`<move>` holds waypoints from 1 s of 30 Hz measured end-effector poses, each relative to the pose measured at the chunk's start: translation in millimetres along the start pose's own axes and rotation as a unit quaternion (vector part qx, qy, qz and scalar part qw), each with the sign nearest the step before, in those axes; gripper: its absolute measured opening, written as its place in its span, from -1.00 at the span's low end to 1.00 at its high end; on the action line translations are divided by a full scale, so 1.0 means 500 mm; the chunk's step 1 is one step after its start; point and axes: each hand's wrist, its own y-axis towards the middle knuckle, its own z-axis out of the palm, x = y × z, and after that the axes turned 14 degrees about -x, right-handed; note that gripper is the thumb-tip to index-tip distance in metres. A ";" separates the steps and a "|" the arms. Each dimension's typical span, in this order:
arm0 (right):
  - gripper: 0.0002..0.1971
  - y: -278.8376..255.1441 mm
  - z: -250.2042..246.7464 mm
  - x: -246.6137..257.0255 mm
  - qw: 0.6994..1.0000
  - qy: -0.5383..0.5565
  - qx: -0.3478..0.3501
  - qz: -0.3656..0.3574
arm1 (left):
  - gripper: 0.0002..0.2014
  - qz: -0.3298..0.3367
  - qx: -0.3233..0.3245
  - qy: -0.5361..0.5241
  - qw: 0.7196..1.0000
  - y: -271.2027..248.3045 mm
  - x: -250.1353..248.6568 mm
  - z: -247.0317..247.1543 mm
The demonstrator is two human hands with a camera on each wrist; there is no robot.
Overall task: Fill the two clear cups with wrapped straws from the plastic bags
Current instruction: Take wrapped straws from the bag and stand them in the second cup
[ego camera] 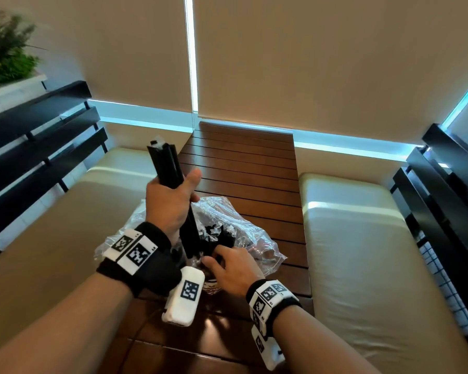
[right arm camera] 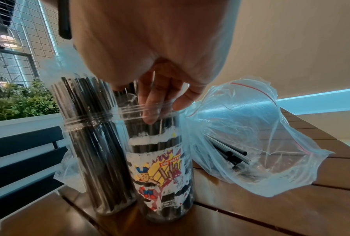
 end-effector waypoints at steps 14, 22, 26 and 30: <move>-0.68 -0.014 -0.004 0.006 1.000 0.002 -0.015 0.014 | -0.66 -0.021 0.006 0.035 0.999 -0.043 0.099 0.031; -0.71 -0.026 0.012 -0.001 0.997 -0.019 -0.066 -0.030 | -0.72 -0.068 -0.015 0.053 0.996 -0.077 0.139 0.026; -0.86 -0.024 0.002 0.007 0.998 -0.025 -0.050 -0.024 | -0.76 -0.101 -0.042 0.020 0.994 -0.071 0.135 0.028; -0.84 -0.020 -0.001 0.015 1.000 0.000 -0.020 -0.010 | -0.73 -0.081 0.033 0.083 0.993 -0.076 0.164 0.022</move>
